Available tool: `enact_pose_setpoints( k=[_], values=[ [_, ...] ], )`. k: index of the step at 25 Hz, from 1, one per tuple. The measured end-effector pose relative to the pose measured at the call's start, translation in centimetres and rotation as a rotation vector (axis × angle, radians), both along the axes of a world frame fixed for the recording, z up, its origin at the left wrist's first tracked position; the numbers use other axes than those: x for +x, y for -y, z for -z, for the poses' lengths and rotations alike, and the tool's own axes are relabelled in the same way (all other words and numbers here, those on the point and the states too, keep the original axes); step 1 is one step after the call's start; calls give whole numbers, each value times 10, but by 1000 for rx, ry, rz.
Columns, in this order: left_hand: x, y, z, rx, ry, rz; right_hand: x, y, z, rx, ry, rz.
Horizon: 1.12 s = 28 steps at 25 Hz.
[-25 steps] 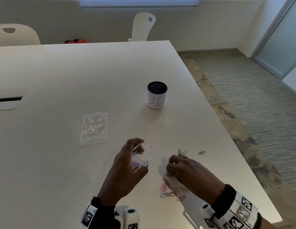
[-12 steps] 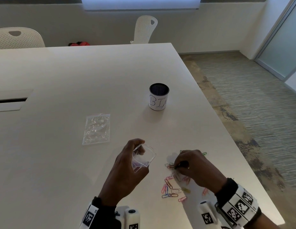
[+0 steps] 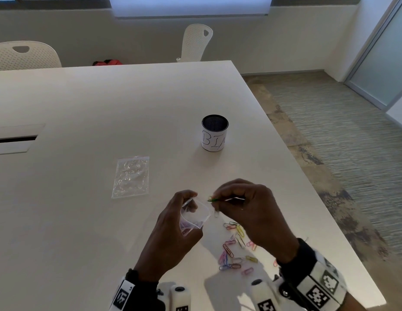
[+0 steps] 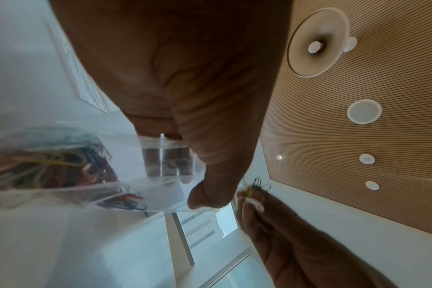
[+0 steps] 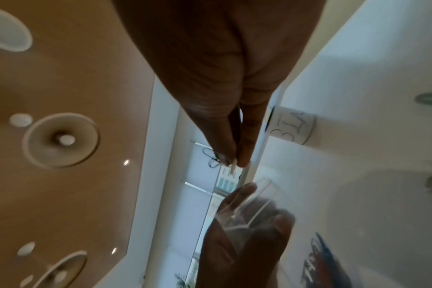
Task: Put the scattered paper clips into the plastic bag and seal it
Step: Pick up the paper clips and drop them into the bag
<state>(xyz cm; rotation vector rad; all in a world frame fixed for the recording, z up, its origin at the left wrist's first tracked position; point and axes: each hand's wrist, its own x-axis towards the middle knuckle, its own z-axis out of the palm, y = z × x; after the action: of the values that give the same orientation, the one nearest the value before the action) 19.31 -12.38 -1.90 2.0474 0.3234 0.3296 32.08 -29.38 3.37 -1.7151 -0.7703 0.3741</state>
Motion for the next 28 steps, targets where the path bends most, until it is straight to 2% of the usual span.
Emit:
enact_pose_setpoints(
  k=[4, 7, 10, 14, 18, 22, 25, 28],
  values=[
    [-1, 1, -5, -8, -11, 0, -15, -26, 5, -30, 237, -65],
    [-3, 0, -4, -10, -10, -6, -17, -27, 6, -92, 303, -108],
    [-3, -2, 0, 2, -17, -3, -12, -21, 1, -120, 353, -78],
    [-4, -2, 2, -37, 3, -2, 21, 12, 4, -173, 338, 75],
    [-3, -2, 4, -34, -1, 3, 67, 66, 30, -504, 381, 272],
    [-1, -1, 4, -36, -6, 20, 83, 94, 68, -793, 316, 351],
    [-1, 0, 3, -29, -3, 23, 71, 88, 84, -758, 369, 317],
    [-1, -1, 3, -28, -9, 18, 55, 67, 84, -684, 329, 209]
  ],
)
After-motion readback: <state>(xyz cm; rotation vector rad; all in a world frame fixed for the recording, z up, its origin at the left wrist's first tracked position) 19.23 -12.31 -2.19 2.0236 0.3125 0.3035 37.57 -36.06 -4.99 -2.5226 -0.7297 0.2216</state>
